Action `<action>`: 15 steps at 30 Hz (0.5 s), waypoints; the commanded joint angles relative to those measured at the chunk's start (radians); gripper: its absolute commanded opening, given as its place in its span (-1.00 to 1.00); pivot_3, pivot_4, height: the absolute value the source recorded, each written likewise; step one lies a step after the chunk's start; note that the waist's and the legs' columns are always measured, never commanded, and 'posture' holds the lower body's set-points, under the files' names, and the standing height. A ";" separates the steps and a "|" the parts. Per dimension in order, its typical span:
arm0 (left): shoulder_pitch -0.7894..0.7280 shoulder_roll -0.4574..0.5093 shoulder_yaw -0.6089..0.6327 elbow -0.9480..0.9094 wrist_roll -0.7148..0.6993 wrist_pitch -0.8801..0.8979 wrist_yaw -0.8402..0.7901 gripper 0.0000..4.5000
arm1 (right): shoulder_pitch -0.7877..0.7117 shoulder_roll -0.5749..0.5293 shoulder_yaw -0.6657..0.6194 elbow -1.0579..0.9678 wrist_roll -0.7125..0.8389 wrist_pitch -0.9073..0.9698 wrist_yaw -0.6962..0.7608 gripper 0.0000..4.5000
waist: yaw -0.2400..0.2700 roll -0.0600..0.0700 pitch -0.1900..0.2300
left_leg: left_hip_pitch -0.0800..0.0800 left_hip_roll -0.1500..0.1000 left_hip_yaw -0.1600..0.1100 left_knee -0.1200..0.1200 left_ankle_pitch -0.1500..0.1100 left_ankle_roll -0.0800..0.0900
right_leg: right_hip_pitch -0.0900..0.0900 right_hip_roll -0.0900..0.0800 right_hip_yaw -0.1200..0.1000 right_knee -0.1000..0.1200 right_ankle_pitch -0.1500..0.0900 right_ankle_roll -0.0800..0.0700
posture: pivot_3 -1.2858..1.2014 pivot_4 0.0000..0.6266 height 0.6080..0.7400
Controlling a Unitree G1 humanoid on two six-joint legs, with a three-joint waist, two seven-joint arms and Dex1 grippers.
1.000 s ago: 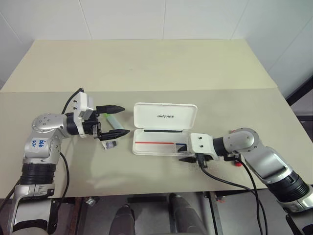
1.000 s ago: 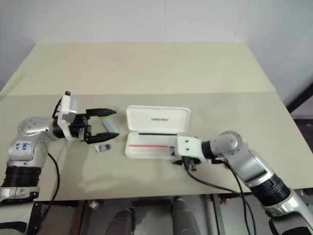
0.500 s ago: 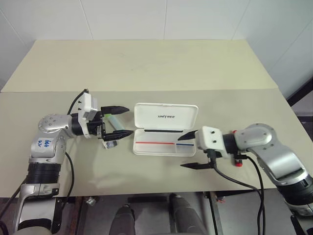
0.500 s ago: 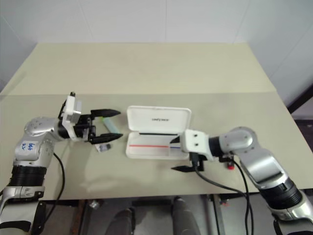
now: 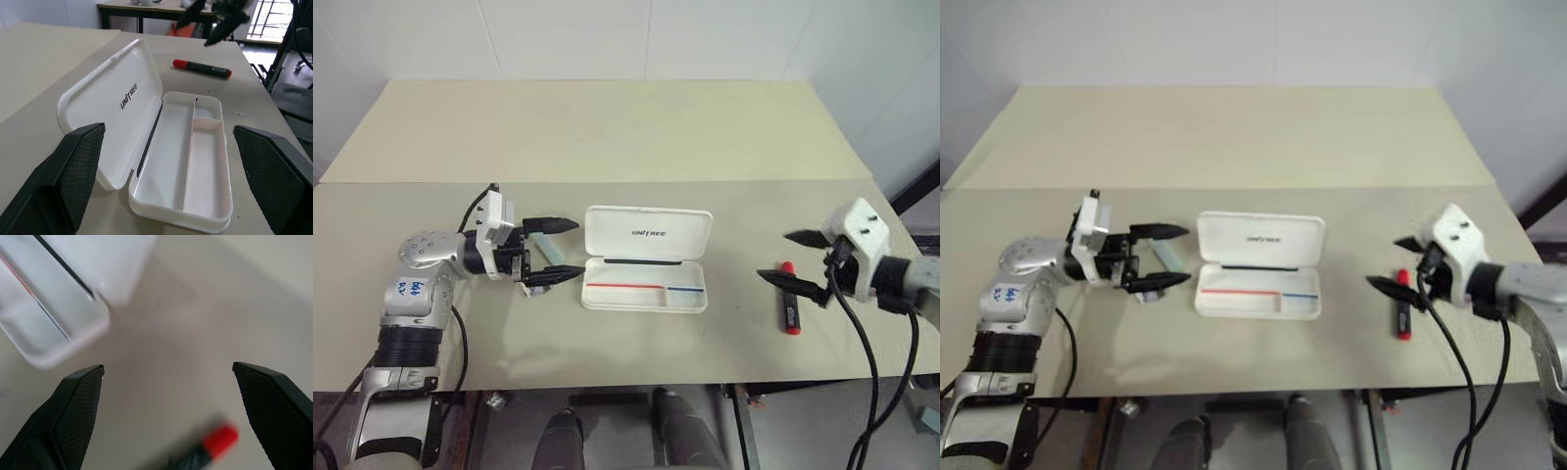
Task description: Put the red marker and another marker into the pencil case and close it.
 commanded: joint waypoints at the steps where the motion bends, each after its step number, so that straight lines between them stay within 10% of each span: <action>1: -0.042 -0.011 -0.016 0.008 0.000 -0.026 -0.014 1.00 | 0.026 0.026 -0.028 0.014 -0.018 0.039 -0.092 0.98 | -0.001 0.000 0.000 | 0.000 0.000 0.000 0.000 0.000 0.000 | 0.000 0.000 0.000 0.000 0.000 0.000 | 0.03 -0.52 1.00; 15: -0.067 -0.021 -0.035 0.037 0.002 -0.040 -0.024 1.00 | 0.048 0.145 0.029 0.122 -0.030 0.035 -0.226 0.98 | -0.009 0.000 0.000 | 0.000 0.000 0.000 0.001 0.000 0.000 | 0.001 0.000 0.000 -0.001 0.002 -0.001 | 0.03 -0.52 1.00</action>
